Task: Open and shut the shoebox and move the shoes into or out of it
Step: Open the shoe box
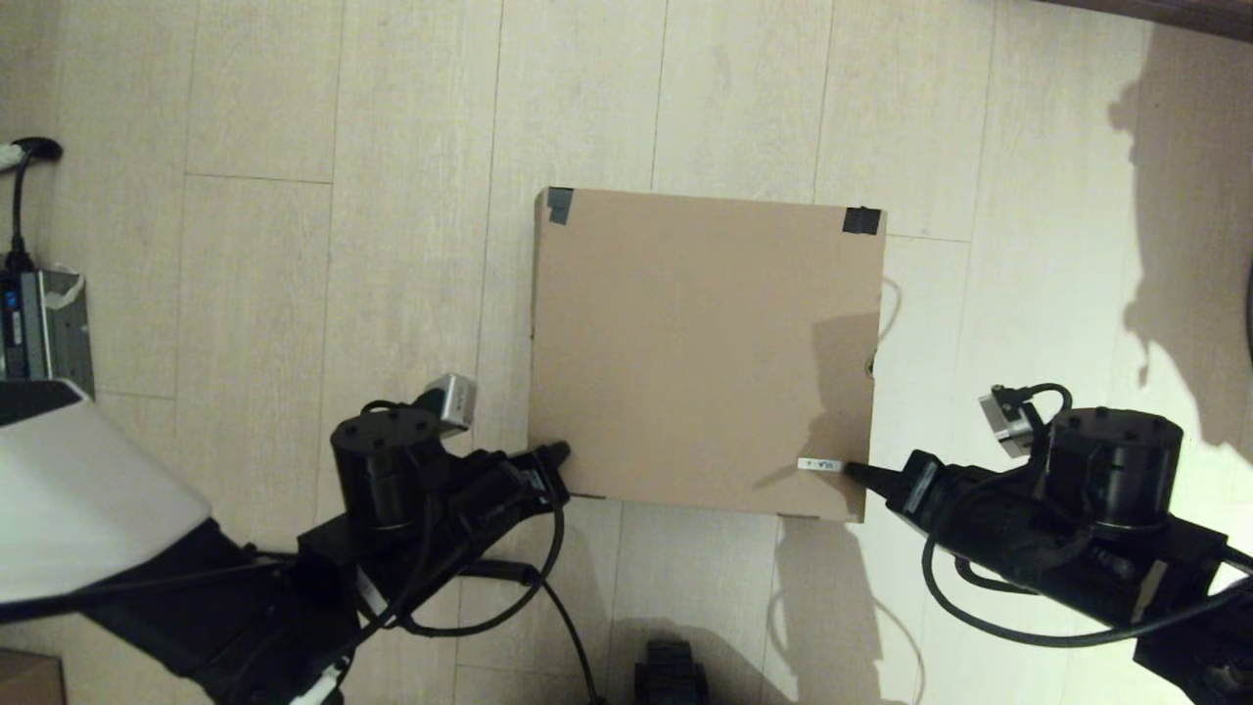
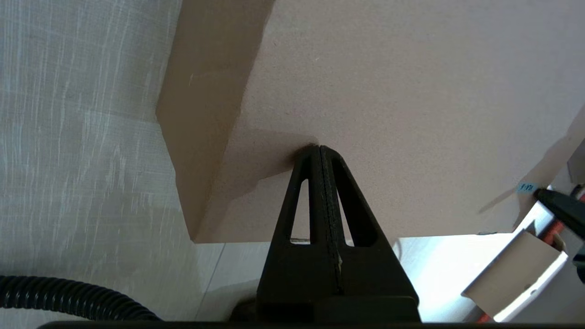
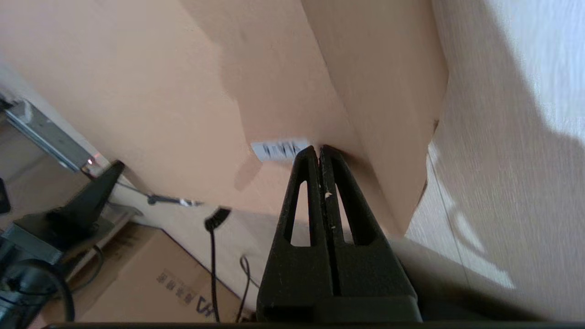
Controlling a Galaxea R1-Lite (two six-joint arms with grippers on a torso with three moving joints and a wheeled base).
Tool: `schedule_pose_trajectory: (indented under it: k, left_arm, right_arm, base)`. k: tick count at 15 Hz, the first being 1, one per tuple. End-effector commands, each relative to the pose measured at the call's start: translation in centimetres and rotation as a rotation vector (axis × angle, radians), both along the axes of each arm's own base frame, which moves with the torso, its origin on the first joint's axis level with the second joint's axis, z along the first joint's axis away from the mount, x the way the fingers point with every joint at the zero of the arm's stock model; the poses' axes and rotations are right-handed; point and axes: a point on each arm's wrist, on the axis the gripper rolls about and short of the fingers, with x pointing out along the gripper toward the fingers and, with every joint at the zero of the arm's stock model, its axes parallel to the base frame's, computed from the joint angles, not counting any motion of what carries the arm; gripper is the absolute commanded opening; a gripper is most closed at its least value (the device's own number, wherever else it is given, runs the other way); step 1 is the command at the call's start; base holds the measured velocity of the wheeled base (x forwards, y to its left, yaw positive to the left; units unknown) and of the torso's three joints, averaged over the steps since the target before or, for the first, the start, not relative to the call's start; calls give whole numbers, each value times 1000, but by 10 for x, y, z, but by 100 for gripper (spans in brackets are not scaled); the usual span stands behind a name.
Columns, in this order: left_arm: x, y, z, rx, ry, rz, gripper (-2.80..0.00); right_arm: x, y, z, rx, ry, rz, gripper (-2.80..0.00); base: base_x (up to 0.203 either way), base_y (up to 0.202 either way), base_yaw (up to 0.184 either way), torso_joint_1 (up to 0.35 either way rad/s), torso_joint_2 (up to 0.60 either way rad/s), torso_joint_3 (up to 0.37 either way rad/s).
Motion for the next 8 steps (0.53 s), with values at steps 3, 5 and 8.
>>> schedule_pose_trajectory:
  k: [3, 5, 8]
  left_arm:
    - [-9, 3, 35, -50, -94, 8, -280]
    - [-27, 10, 73, -77, -158, 0, -280]
    - [-53, 28, 128, -104, -213, 18, -280]
  right_arm:
    - [-12, -4, 22, 35, -69, 2, -280]
    - [-29, -10, 43, 48, -103, 3, -280]
    - [-56, -23, 63, 32, -77, -14, -280]
  base:
    - [0, 0, 0, 0, 0, 0]
    - [0, 0, 0, 0, 0, 0]
    - [0, 0, 0, 0, 0, 0]
